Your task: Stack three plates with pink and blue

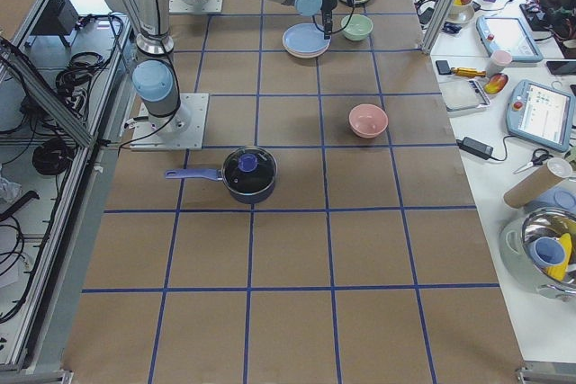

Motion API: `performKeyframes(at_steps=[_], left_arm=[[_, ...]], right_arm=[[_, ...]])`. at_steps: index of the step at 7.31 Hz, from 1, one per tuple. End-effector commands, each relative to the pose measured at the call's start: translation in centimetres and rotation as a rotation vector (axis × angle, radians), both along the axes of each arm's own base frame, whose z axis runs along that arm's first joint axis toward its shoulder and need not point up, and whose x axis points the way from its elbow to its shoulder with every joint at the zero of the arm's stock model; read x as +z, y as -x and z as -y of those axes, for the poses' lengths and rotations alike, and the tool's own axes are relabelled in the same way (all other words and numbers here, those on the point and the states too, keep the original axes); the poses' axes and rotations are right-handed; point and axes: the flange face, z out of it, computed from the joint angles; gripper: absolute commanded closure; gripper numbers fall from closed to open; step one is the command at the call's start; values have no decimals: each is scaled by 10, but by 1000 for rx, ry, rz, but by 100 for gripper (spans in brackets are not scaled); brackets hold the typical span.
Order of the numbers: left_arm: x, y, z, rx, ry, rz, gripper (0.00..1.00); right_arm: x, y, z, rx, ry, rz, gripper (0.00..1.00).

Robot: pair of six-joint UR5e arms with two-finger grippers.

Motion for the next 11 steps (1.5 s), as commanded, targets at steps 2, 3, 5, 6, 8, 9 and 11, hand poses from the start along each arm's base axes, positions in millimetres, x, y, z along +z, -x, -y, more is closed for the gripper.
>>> performKeyframes(at_steps=[2,3,5,6,8,9,11], left_arm=[[-1,0,-1,-1,-3,1,0],[0,0,-1,0,-2,1,0],[-1,0,-1,-1,-3,1,0],[-1,0,-1,0,-3,1,0],[-1,0,-1,0,-3,1,0],[-1,0,-1,-1,-3,1,0],[-2,0,-2,1,-6,4,0]], right_arm=[[68,47,1,43,-49,-45,17],[81,56,0,32,-61,-47,17],[95,73,-6,22,-63,-77,18],[99,82,-11,41,-78,-88,18],[113,92,-23,72,-82,-92,19],[114,99,-27,70,-101,-91,20],[121,100,-31,71,-91,-89,20]])
